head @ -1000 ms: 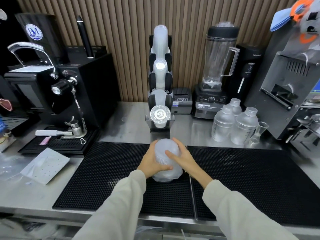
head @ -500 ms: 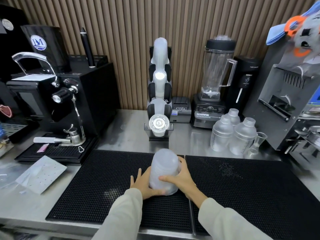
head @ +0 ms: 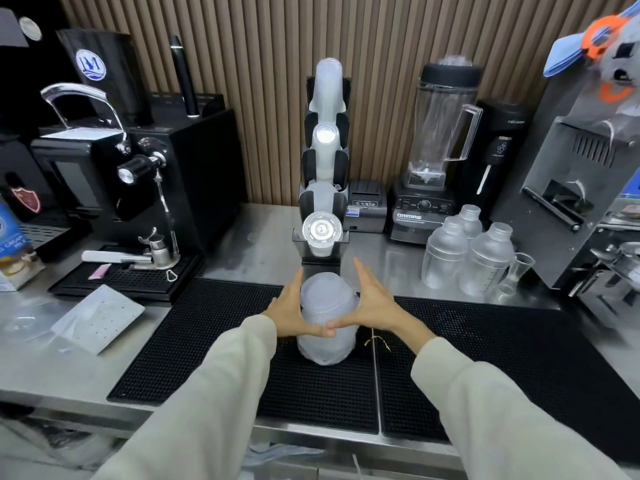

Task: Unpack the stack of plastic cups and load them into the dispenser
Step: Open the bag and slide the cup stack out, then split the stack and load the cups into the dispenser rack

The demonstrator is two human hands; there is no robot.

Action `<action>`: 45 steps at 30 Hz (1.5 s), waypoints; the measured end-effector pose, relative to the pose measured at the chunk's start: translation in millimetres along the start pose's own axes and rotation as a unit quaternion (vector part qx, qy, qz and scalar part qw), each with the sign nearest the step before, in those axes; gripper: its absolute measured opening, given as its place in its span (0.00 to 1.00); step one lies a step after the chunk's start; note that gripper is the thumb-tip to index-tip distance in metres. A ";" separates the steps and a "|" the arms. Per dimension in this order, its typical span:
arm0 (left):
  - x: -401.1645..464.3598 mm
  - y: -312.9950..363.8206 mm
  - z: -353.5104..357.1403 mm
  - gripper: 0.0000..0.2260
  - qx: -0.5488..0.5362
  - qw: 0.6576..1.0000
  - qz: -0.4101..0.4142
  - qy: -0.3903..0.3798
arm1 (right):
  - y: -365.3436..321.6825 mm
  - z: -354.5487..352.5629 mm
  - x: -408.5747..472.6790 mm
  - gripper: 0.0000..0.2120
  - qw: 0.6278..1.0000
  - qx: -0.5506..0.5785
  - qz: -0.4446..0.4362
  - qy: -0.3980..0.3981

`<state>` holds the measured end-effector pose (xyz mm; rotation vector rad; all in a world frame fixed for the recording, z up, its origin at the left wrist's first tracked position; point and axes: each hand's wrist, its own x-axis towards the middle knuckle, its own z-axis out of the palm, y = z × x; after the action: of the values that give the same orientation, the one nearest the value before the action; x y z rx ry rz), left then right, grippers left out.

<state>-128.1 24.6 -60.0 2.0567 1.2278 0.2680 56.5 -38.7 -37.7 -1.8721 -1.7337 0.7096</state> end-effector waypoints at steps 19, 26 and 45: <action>4.5 12.6 14.4 0.50 -0.092 0.994 0.040 0.038 | -11.7 -0.8 16.9 0.45 0.996 0.043 -0.006 -0.076; 3.5 9.4 15.2 0.49 -0.090 0.995 0.031 0.025 | -23.0 -5.3 27.0 0.39 0.994 -0.058 0.003 -0.090; -4.4 0.2 28.8 0.41 -0.164 0.983 0.026 0.079 | -35.3 -22.0 30.1 0.38 0.996 -0.076 -0.043 -0.037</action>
<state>-115.8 7.3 -79.9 1.8095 1.1364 0.6261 46.6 -6.2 0.7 -1.8777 -1.9515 0.6369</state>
